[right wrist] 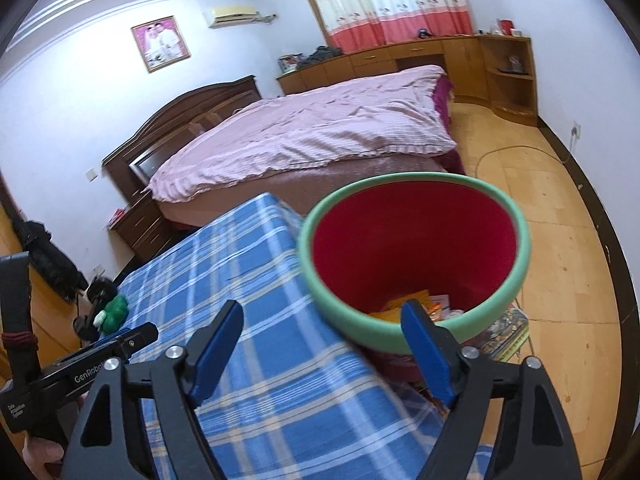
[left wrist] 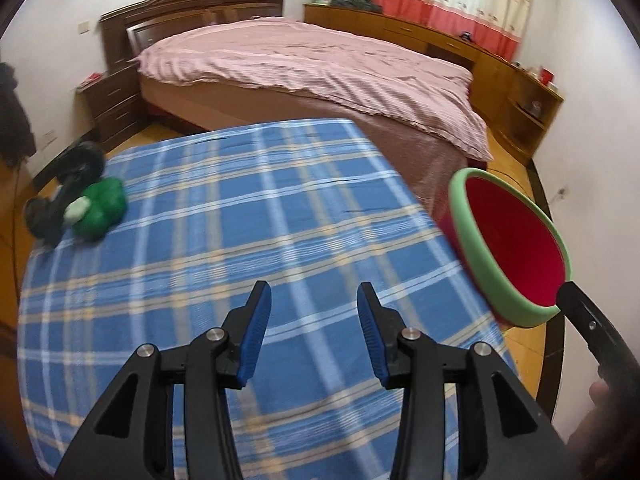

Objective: Collect trash

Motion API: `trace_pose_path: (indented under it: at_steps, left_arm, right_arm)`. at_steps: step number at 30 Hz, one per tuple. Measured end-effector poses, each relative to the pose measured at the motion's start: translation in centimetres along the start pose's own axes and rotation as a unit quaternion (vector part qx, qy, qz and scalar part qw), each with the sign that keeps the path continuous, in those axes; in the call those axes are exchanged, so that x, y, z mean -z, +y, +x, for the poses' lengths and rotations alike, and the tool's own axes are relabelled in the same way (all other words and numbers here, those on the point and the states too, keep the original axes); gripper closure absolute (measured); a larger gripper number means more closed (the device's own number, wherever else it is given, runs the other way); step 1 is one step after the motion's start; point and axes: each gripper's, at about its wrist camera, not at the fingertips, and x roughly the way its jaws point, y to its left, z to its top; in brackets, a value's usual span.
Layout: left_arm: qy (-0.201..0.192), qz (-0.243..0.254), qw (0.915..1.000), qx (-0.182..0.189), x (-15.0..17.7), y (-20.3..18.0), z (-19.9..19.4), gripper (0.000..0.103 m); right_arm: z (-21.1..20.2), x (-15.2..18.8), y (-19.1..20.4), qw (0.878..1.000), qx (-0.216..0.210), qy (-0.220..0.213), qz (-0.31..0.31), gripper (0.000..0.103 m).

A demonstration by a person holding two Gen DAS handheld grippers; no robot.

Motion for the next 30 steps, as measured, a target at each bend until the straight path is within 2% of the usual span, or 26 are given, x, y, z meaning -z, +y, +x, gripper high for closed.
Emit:
trace_pose_path:
  at_steps: [2,7,17,30]
  left_arm:
    - [-0.003,-0.007,0.9999,-0.008,0.6,1.0,-0.6,0.058]
    - [-0.008,-0.029,0.9994,-0.017,2.1,3.2,-1.8,0.057]
    - [-0.023,-0.063,0.9968,-0.045,4.4,6.6,-3.8,0.056]
    - [-0.032,-0.078,0.9927,-0.086,6.5,8.5,-4.8,0.056]
  right_arm:
    - [-0.3,0.5,1.2,1.000,-0.007,-0.001,-0.011,0.016]
    - [-0.8,1.6,3.6,0.999,-0.020,-0.011,-0.036,0.005]
    - [-1.1,4.1,7.4,0.996,-0.030,-0.006,-0.078,0.004]
    - [-1.4,6.3,10.0,0.993,-0.044,0.001,-0.107,0.003]
